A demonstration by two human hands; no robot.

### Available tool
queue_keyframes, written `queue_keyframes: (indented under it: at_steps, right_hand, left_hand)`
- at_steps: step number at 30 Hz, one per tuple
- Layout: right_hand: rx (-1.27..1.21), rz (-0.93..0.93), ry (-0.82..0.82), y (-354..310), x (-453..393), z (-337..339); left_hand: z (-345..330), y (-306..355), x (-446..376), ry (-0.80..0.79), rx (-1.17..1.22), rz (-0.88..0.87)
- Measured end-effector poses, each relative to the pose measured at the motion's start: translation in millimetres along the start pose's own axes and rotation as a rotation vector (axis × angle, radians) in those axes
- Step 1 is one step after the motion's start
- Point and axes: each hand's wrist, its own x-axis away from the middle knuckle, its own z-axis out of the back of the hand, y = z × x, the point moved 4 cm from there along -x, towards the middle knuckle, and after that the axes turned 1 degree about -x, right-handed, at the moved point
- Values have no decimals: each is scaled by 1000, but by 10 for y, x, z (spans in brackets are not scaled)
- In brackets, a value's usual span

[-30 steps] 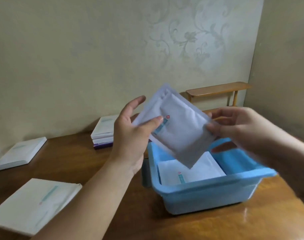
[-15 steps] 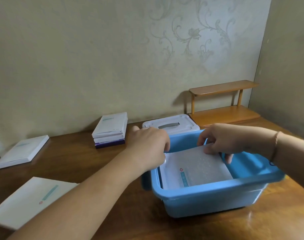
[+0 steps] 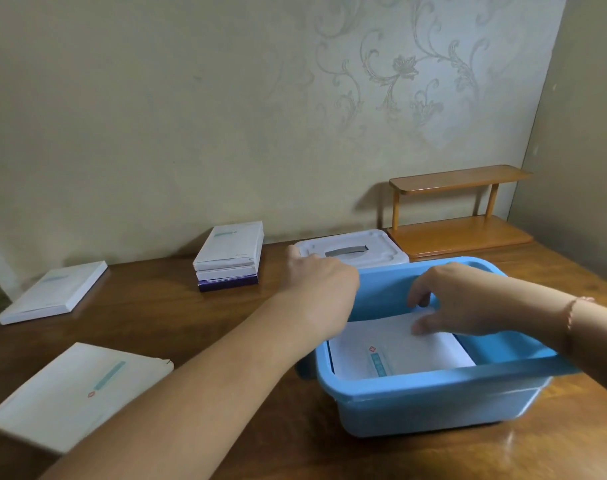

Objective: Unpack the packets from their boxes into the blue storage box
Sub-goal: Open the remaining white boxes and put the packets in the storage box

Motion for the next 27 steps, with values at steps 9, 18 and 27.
queue_keyframes:
  at_steps: [9, 18, 27]
  right_hand:
    - [-595, 390, 741, -993, 977, 512]
    - [-374, 599, 147, -2302, 691, -786]
    - [-274, 537, 184, -2803, 74, -1238]
  left_hand:
    - [-110, -1101, 953, 440, 673, 86]
    - [-1427, -1844, 2440, -19, 336, 274]
    - [-1497, -1868, 2638, 439, 428, 464]
